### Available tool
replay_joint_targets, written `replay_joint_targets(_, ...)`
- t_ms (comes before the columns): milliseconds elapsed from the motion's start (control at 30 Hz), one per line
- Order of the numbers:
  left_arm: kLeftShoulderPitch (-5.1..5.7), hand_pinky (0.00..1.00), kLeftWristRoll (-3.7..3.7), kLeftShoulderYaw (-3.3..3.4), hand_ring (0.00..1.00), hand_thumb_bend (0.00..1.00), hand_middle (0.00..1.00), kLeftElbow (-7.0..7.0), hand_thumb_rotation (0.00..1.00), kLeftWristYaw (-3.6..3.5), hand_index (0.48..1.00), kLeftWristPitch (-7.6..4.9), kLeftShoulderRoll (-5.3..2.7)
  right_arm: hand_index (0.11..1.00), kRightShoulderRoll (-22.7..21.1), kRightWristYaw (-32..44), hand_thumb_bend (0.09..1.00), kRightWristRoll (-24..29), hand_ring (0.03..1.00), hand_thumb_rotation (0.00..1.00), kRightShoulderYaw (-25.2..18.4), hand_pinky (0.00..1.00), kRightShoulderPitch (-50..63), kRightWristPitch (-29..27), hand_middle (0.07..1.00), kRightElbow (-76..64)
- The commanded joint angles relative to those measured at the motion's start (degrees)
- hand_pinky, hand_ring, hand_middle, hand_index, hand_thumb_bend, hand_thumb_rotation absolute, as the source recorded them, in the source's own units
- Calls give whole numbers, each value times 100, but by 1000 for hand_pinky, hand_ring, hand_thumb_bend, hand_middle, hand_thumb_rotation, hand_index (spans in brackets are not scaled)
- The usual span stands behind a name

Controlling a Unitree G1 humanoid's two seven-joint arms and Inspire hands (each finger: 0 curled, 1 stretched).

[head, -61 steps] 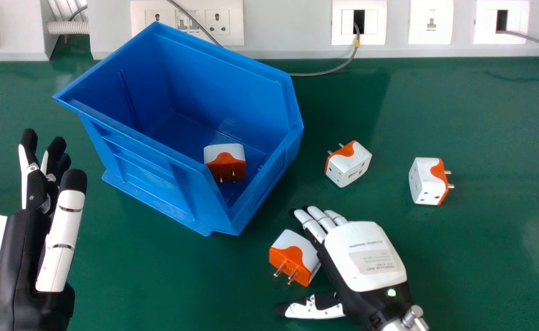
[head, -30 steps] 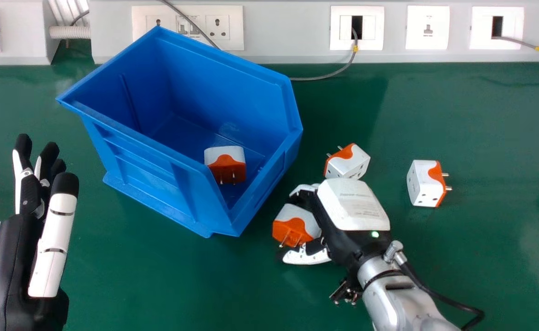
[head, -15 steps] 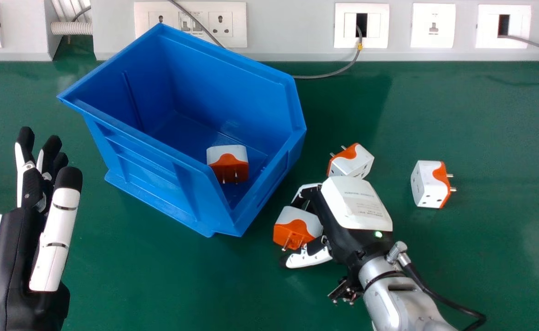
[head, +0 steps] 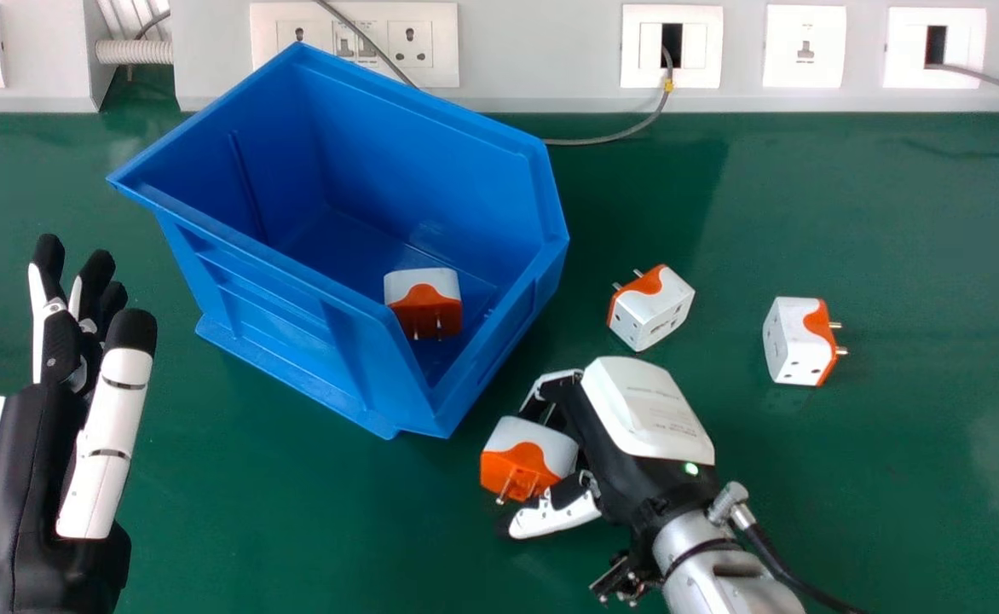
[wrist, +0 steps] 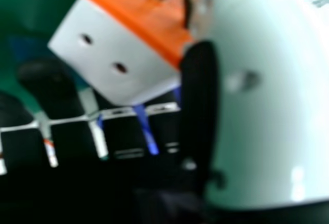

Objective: Pick all objects and put in blue box

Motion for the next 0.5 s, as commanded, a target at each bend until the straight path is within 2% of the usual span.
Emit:
replay_joint_targets(0, -38, 1000, -4, 13, 1000, 555, 1000, -88, 806, 24, 978, -101, 11, 474, -151, 120, 482, -25, 166, 149, -22, 109, 195, -19, 245, -297)
replay_joint_targets(167, -56, 1000, -73, 30, 1000, 554, 1000, -69, 809, 8, 979, -83, 8, 472, -360, 173, 482, -127, 152, 147, -45, 96, 399, -34, 226, -746)
replay_joint_targets(367, -55, 1000, -66, 30, 1000, 550, 1000, -90, 807, 24, 976, -49, -2, 471, -499, 312, 481, -85, 148, 146, -179, 91, 589, 4, 222, -1235)
replay_joint_targets(467, -51, 1000, -56, 33, 1000, 551, 1000, -82, 806, 13, 973, -77, 0, 471, -570, 322, 481, -127, 141, 145, -269, 86, 691, 25, 213, -1500)
